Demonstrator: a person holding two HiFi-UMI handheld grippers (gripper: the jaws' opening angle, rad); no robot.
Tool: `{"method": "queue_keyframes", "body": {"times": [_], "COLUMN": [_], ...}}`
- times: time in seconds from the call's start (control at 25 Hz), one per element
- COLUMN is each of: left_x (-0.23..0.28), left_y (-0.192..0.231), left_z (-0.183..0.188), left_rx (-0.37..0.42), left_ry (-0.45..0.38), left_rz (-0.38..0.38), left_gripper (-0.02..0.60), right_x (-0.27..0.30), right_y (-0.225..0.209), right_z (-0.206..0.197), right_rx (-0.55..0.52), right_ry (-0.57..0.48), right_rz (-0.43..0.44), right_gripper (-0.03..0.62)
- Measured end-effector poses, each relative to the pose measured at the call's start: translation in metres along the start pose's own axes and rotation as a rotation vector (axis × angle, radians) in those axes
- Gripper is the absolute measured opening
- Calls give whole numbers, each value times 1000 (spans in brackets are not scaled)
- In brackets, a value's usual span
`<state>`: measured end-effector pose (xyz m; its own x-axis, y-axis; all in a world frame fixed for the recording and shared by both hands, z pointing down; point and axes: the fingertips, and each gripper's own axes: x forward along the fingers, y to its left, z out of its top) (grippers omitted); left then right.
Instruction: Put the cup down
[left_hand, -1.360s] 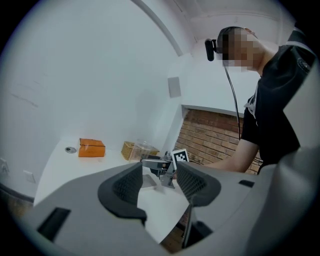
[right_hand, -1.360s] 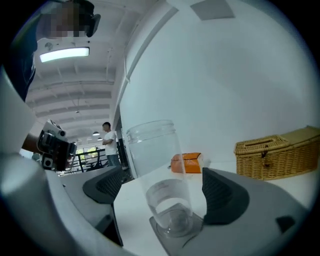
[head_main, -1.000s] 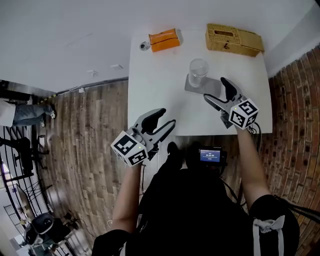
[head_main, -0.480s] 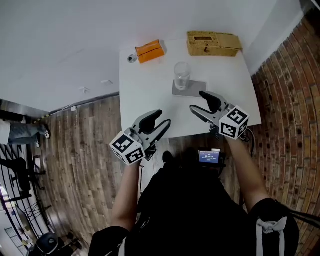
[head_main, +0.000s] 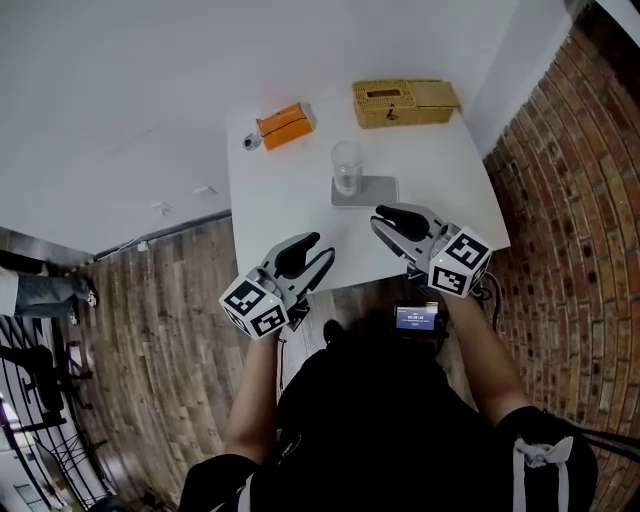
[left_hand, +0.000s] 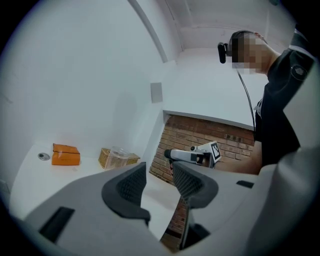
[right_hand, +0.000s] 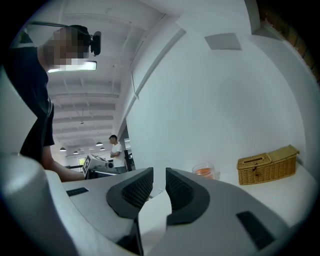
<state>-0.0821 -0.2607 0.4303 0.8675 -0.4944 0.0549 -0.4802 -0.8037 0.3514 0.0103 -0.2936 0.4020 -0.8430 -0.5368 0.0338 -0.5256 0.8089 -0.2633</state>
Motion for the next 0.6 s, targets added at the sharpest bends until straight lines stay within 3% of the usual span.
{"method": "queue_keyframes", "body": {"times": [0.4, 0.6], "left_x": [5, 6], "left_y": [-8, -10], "left_z": [14, 14], "left_rx": [50, 68], "left_ry": [-16, 3], "left_rz": [-33, -36], "left_gripper": [41, 8], "right_x": [9, 16], "right_y": [9, 13], "right_z": [2, -2], "right_rx": [-32, -54], "right_ry": [2, 16], "right_rz": [39, 67], "right_gripper": [37, 23]}}
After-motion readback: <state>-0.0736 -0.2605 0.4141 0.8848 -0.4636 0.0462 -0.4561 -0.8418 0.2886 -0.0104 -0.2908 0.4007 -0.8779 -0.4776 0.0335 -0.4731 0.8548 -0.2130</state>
